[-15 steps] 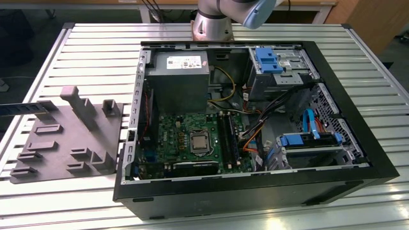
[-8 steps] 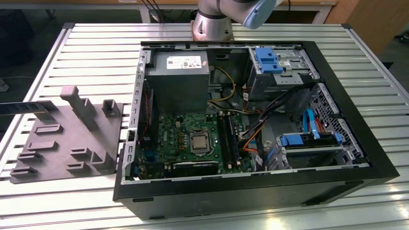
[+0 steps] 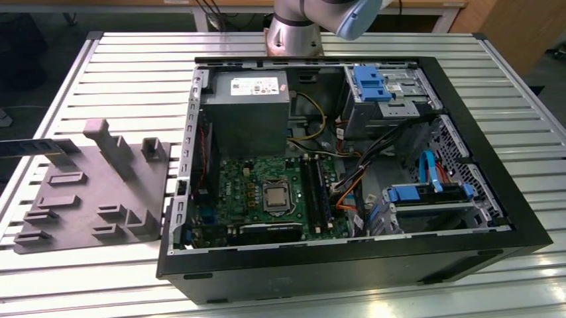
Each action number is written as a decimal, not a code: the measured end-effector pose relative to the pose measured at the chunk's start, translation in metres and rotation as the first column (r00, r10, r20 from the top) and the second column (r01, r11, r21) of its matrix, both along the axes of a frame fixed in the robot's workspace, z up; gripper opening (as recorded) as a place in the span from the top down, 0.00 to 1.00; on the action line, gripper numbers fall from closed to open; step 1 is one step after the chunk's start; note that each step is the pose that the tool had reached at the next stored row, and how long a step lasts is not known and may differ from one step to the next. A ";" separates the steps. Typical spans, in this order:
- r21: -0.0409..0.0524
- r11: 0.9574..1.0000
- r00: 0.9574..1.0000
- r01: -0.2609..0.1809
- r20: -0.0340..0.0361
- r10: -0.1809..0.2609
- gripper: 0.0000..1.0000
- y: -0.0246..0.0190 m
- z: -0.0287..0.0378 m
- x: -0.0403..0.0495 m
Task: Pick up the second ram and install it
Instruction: 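Pick up the second ram and move it above second insertion slot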
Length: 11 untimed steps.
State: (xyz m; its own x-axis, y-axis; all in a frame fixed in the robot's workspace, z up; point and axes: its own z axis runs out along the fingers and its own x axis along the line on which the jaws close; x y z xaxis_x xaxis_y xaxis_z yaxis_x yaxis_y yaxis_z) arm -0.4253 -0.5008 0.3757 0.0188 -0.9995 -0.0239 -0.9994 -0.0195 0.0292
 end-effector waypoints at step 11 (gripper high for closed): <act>0.000 1.000 1.000 0.000 0.000 0.000 0.88 0.0000 0.0059 0.0000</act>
